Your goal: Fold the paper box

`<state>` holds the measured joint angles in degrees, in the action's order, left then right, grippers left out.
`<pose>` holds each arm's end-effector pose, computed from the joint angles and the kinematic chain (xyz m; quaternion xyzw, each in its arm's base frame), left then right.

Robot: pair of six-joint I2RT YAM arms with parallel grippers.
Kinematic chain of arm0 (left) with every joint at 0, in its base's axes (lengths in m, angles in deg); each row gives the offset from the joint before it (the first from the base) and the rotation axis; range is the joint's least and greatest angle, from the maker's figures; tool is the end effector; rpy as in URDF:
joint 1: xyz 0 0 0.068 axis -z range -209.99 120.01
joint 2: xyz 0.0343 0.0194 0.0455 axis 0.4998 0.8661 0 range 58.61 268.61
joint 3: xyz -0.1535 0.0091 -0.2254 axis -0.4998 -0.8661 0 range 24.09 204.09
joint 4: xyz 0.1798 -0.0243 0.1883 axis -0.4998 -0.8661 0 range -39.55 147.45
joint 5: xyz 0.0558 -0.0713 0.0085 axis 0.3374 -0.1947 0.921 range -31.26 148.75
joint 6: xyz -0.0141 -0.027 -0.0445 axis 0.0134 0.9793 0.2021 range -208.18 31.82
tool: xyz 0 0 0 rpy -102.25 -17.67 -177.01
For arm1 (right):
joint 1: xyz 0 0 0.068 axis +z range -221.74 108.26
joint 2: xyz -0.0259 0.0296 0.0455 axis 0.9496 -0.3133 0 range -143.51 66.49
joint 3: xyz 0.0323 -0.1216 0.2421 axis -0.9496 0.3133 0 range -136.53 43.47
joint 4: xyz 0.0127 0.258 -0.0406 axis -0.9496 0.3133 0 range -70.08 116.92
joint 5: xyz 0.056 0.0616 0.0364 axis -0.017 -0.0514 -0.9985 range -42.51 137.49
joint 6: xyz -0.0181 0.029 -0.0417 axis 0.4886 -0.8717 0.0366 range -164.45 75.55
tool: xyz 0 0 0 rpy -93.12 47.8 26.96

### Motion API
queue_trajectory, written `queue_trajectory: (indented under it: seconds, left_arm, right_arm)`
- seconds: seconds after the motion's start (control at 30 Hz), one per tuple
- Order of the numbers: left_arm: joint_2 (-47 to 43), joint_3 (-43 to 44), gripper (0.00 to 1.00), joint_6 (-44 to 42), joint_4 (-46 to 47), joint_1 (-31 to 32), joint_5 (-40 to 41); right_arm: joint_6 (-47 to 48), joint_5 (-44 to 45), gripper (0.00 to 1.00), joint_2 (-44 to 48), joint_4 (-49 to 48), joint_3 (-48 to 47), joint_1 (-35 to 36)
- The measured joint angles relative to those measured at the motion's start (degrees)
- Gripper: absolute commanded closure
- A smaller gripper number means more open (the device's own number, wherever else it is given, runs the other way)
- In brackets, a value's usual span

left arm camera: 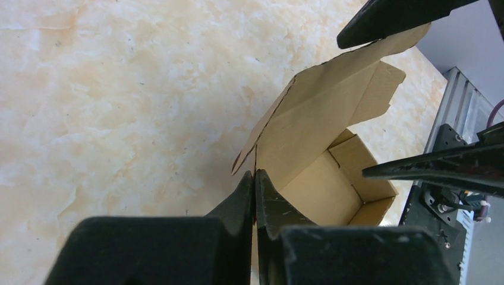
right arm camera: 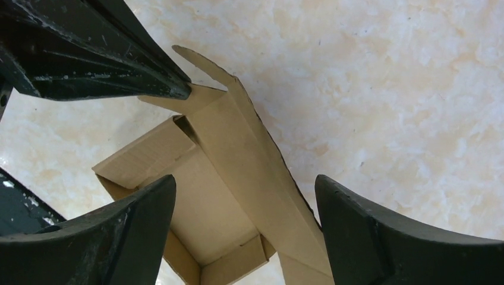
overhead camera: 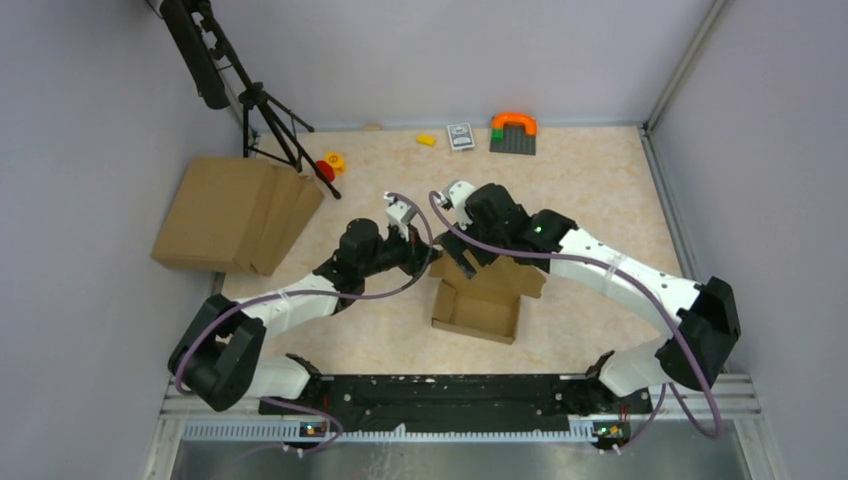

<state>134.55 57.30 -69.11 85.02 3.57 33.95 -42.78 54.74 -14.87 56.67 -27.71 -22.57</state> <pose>0.2245 -0.1667 0.2197 0.2272 0.7530 -0.4159 0.4565 0.2040 0.2291 0.3104 -0.3775 0.8484 0.0937 0.3590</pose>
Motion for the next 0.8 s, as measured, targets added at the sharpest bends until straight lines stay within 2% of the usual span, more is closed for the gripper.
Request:
queue_trajectory:
  seconds: [0.23, 0.3, 0.4, 0.5, 0.57, 0.73, 0.8]
  left_arm:
    - [-0.1, -0.7, 1.0, -1.9, 1.3, 0.7, -0.5]
    - [-0.1, -0.7, 1.0, -2.5, 1.5, 0.7, -0.8]
    - [-0.1, -0.5, 1.0, -3.4, 1.3, 0.7, -1.2]
    - [0.0, 0.4, 1.0, -4.3, 0.7, 0.7, -1.4]
    - [0.5, 1.7, 1.0, -4.7, 0.7, 0.7, -1.5]
    - [3.7, 6.2, 1.0, -5.8, 0.4, 0.7, -1.3]
    - [5.4, 8.1, 1.0, -6.0, 0.1, 0.7, -1.2]
  right_arm:
    - [0.8, -1.8, 0.14, 1.5, 2.4, 1.1, -3.6]
    - [1.7, -1.8, 0.18, 1.2, 3.4, 1.2, -4.1]
    - [2.8, -2.4, 0.38, -0.2, 3.7, 1.2, -4.1]
    - [3.5, -3.3, 0.68, -2.4, 3.8, 1.2, -4.1]
    - [3.8, -3.8, 0.83, -2.7, 3.8, 1.2, -4.1]
    - [4.3, -2.2, 1.0, -2.7, 3.4, 0.8, -4.1]
    - [4.3, 0.0, 1.0, -2.6, 3.3, 0.4, -4.1]
